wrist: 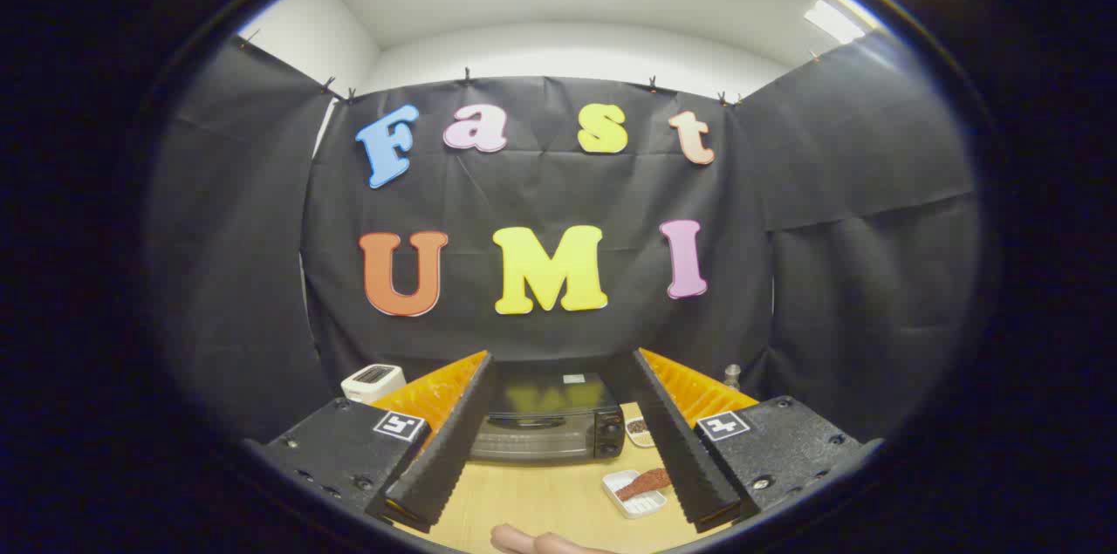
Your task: Open the toaster oven, put the food inside, and close the toaster oven door.
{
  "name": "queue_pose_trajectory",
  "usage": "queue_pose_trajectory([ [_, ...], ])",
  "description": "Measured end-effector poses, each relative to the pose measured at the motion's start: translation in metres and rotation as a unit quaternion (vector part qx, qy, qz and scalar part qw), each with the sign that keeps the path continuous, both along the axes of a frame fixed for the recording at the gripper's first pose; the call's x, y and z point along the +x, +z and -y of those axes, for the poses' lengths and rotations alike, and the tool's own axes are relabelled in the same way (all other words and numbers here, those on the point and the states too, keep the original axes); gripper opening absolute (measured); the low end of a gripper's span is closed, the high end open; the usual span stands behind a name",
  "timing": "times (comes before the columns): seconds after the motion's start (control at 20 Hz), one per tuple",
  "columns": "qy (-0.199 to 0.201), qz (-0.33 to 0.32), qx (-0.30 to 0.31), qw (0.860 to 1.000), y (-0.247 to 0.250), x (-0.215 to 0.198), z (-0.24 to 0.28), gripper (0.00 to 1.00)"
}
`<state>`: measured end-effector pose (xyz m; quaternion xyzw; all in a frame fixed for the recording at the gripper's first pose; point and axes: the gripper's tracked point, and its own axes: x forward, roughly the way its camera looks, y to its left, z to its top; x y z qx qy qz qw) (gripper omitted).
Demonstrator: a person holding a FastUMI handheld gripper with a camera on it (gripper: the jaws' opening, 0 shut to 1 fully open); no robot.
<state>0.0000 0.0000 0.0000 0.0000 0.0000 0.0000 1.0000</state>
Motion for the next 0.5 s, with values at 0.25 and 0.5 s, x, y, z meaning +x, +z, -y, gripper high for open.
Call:
queue_pose_trajectory([
  [0.25,0.009,0.013,-0.002,1.000,0.003,-0.009,-0.005,0.98],
  [0.5,0.047,0.018,-0.025,0.998,-0.006,-0.024,-0.023,0.98],
])
